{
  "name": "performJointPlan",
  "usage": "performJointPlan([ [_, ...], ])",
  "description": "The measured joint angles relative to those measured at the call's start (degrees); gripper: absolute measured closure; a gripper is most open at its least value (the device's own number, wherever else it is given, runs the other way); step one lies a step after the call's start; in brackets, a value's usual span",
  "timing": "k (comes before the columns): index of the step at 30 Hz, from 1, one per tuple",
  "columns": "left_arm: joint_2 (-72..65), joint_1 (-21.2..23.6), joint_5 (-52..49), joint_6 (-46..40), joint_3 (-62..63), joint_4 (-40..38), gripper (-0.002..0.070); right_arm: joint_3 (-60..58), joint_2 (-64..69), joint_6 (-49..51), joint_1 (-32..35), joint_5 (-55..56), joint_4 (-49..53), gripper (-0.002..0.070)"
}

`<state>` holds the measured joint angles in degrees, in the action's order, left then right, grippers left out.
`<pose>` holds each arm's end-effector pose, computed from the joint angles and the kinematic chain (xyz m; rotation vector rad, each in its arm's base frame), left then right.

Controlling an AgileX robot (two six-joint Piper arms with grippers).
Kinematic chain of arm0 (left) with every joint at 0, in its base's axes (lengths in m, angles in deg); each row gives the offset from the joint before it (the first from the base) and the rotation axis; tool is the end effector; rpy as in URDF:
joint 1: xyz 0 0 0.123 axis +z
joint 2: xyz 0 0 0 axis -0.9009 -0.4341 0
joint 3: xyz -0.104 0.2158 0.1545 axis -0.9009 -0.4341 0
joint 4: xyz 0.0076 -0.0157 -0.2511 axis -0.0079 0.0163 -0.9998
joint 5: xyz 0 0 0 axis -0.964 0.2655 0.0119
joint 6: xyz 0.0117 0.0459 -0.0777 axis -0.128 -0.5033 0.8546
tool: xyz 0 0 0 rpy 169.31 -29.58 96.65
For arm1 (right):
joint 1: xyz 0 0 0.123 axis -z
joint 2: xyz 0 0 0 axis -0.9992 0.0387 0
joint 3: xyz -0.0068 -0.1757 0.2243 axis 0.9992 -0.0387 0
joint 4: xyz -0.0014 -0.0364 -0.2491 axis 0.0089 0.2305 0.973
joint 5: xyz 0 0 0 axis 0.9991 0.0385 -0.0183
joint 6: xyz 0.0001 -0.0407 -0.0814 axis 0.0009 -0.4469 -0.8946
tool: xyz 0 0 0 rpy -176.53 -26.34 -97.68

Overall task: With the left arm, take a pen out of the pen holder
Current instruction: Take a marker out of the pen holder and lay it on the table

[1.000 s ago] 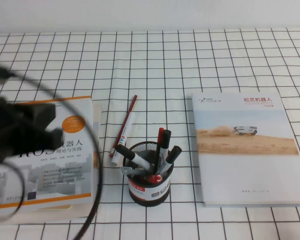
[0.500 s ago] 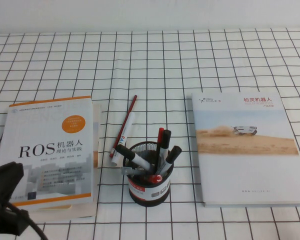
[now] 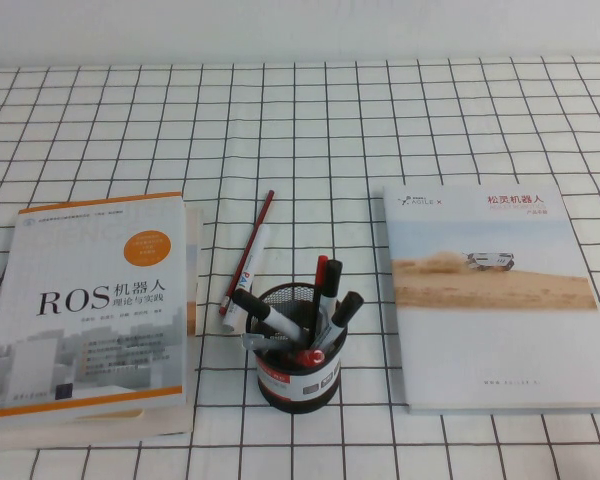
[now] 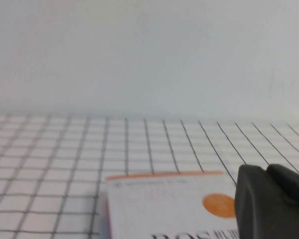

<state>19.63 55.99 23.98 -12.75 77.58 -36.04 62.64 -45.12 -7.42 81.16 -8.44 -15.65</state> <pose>0.0599 -0.0077 0.2362 0.0840 1.5756 -0.1272 0.0511 0.0124 0.1716 0.0423 1.8746 0.2936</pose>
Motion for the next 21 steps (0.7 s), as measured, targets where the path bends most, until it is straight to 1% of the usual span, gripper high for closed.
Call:
performJointPlan([
  [2, 3.6, 2.4, 1.9, -0.6, -2.3, -0.7, 0.0676, 0.0, 0.0, 0.0, 0.0, 0.0, 0.0, 0.0688],
  [4, 5.5, 3.7, 3.2, -0.9, -4.6, -1.1, 0.0676, 0.0, 0.0, 0.0, 0.0, 0.0, 0.0, 0.0688],
  [10, 5.9, 3.8, 3.3, -0.9, -8.0, -1.8, 0.0676, 0.0, 0.0, 0.0, 0.0, 0.0, -0.1, 0.0688],
  [15, 5.9, 3.8, -2.4, -0.9, -8.0, -2.4, 0.0676, 0.0, 0.0, 0.0, 0.0, 0.0, -0.1, 0.0688],
  [21, 5.9, 3.8, -13.4, -0.9, -8.0, -2.4, 0.0676, 0.0, 0.0, 0.0, 0.0, 0.0, -0.3, 0.0688],
])
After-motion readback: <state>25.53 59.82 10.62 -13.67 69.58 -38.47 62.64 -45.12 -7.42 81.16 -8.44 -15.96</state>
